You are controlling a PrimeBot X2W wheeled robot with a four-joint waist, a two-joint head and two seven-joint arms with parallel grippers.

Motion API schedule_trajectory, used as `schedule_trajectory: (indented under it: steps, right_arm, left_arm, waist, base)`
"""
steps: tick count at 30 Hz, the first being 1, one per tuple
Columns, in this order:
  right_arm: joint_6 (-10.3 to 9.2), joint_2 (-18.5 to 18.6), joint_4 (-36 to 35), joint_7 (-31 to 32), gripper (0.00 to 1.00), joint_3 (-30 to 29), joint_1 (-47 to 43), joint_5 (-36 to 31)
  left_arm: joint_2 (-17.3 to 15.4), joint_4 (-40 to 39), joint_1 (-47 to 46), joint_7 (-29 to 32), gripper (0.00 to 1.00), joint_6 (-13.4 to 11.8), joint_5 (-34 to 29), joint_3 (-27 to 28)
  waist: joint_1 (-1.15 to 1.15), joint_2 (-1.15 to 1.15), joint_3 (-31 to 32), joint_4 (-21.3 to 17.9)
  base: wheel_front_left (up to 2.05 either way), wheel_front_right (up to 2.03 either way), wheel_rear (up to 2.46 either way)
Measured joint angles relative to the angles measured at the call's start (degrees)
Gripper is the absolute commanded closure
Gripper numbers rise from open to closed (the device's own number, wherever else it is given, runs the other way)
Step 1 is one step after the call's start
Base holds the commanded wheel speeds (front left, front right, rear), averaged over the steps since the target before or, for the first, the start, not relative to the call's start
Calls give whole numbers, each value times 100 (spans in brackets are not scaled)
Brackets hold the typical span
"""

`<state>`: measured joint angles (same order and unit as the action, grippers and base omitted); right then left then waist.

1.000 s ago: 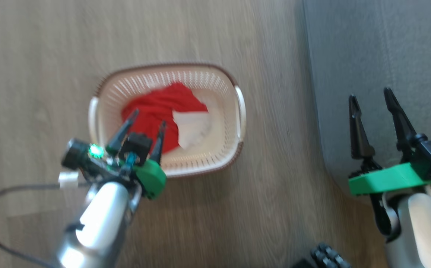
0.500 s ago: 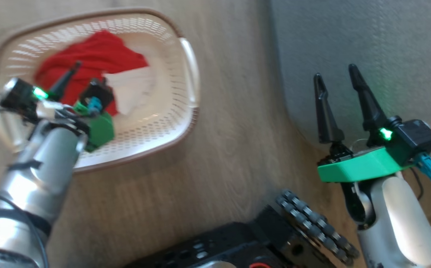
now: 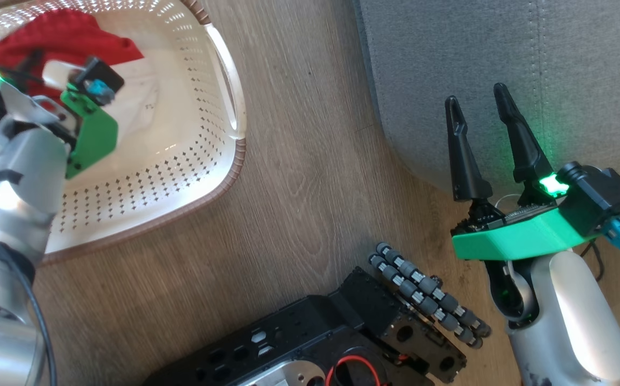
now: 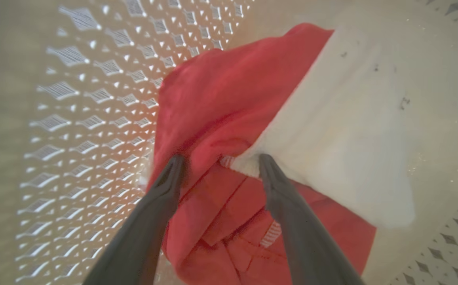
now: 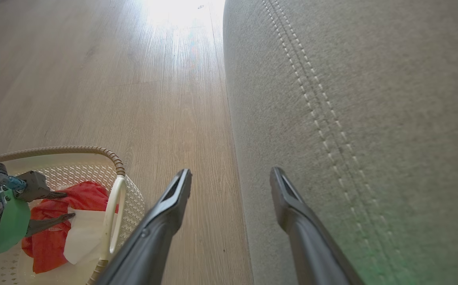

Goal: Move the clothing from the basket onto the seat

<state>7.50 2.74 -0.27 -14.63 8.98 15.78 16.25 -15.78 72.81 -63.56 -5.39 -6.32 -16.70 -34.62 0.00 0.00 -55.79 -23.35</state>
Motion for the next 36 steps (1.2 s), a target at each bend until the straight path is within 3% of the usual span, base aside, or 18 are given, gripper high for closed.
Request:
schedule_trajectory:
  steps: [6, 17, 18, 19, 20, 21, 28, 36]
  right_arm:
    - [0, -9, -37, 0, 0, 4, 0, 54]
    - [0, -10, -118, 0, 0, 3, 1, 54]
    - [0, -10, -121, 0, 0, 3, 1, 54]
    - [0, -10, -126, 0, 0, 3, 1, 54]
    - [0, -10, -130, 0, 0, 3, 1, 54]
    - [0, -10, -130, 0, 0, 3, 1, 54]
    - [0, -10, -129, 0, 0, 4, 13, 45]
    - [0, -10, -60, 0, 0, 69, 352, 35]
  left_arm:
    - [-92, 71, -136, 444, 0, 127, 1, -62]
    - [-56, 140, -232, 1657, 0, 788, 221, -74]
    - [-54, 141, -232, 1738, 6, 840, 274, -57]
    - [-47, 141, -230, 1797, 52, 876, 341, -38]
    - [-40, 143, -226, 1829, 87, 924, 409, -30]
    - [-35, 145, -220, 1842, 100, 944, 442, -30]
    - [-18, 154, -209, 1829, 100, 1021, 521, -46]
    - [-1, 179, -190, 1259, 100, 899, 733, -16]
  waist:
    - [0, 0, -65, 5]
    - [0, 0, -144, 86]
    - [0, 0, -145, 89]
    - [0, 0, -148, 92]
    - [0, 0, -151, 95]
    - [0, 0, -154, 98]
    - [0, 0, -133, 113]
    - [0, 0, 51, 69]
  base:
    - [0, 0, 0]
    - [0, 0, 0]
    - [0, 0, 0]
    - [0, 0, 0]
    - [0, 0, 0]
    - [0, 0, 0]
    - [0, 0, 0]
    - [0, 0, 0]
